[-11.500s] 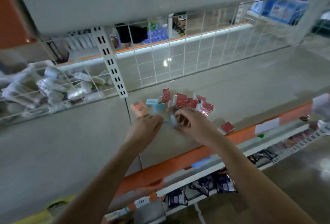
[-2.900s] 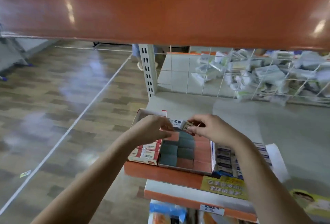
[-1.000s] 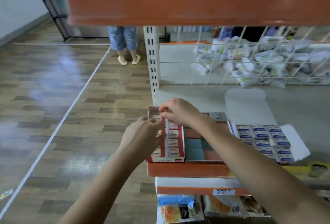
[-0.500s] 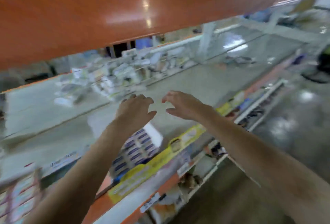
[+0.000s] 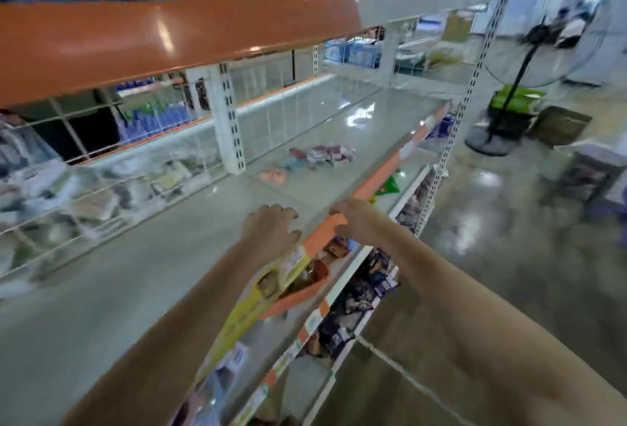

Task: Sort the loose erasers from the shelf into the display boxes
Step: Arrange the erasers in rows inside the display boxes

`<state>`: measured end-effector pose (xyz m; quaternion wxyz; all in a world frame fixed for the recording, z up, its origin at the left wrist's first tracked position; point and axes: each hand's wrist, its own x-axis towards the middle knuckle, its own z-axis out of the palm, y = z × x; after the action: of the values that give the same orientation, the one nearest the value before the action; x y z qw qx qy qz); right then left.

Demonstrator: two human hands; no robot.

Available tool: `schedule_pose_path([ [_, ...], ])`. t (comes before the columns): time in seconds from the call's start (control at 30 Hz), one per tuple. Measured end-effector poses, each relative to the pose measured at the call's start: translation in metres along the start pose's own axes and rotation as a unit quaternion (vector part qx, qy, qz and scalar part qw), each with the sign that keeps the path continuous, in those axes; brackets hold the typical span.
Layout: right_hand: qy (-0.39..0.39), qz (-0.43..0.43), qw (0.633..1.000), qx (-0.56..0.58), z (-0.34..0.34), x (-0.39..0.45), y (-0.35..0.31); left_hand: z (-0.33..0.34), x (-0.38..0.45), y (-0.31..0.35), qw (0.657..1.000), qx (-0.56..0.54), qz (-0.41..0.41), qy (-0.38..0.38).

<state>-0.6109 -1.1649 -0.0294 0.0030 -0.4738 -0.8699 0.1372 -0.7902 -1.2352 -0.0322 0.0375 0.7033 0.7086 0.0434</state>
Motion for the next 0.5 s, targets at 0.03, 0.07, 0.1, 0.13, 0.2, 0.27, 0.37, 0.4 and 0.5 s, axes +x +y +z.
schedule_pose_path([
  [0.03, 0.002, 0.005, 1.000, 0.001, -0.003, 0.015, 0.013, 0.002, 0.021, -0.002, 1.000, 0.006, -0.003, -0.001],
  [0.07, 0.008, 0.006, 1.000, 0.002, -0.004, 0.031, 0.026, 0.005, 0.043, -0.004, 1.000, 0.011, -0.007, 0.000],
  [0.1, 0.011, 0.006, 1.000, 0.002, -0.006, 0.048, 0.037, 0.008, 0.064, -0.007, 1.000, 0.011, -0.013, 0.004],
  [0.13, 0.014, 0.003, 1.000, 0.006, -0.007, 0.065, 0.046, 0.011, 0.086, -0.011, 1.000, 0.007, -0.019, 0.011],
  [0.2, 0.023, -0.007, 1.000, -0.001, -0.012, 0.102, 0.060, 0.017, 0.130, -0.019, 0.999, 0.007, -0.032, 0.033],
  [0.27, 0.032, -0.027, 0.999, -0.024, -0.016, 0.138, 0.070, 0.022, 0.167, -0.025, 0.998, 0.027, -0.041, 0.041],
  [0.37, 0.050, -0.058, 0.996, -0.041, -0.018, 0.183, 0.080, 0.030, 0.207, -0.027, 0.996, 0.035, -0.063, 0.053],
  [0.4, 0.055, -0.072, 0.995, -0.045, -0.018, 0.194, 0.084, 0.033, 0.216, -0.028, 0.995, 0.034, -0.070, 0.058],
  [0.5, 0.058, -0.109, 0.991, -0.057, -0.016, 0.219, 0.097, 0.044, 0.232, -0.031, 0.993, 0.057, -0.085, 0.064],
])
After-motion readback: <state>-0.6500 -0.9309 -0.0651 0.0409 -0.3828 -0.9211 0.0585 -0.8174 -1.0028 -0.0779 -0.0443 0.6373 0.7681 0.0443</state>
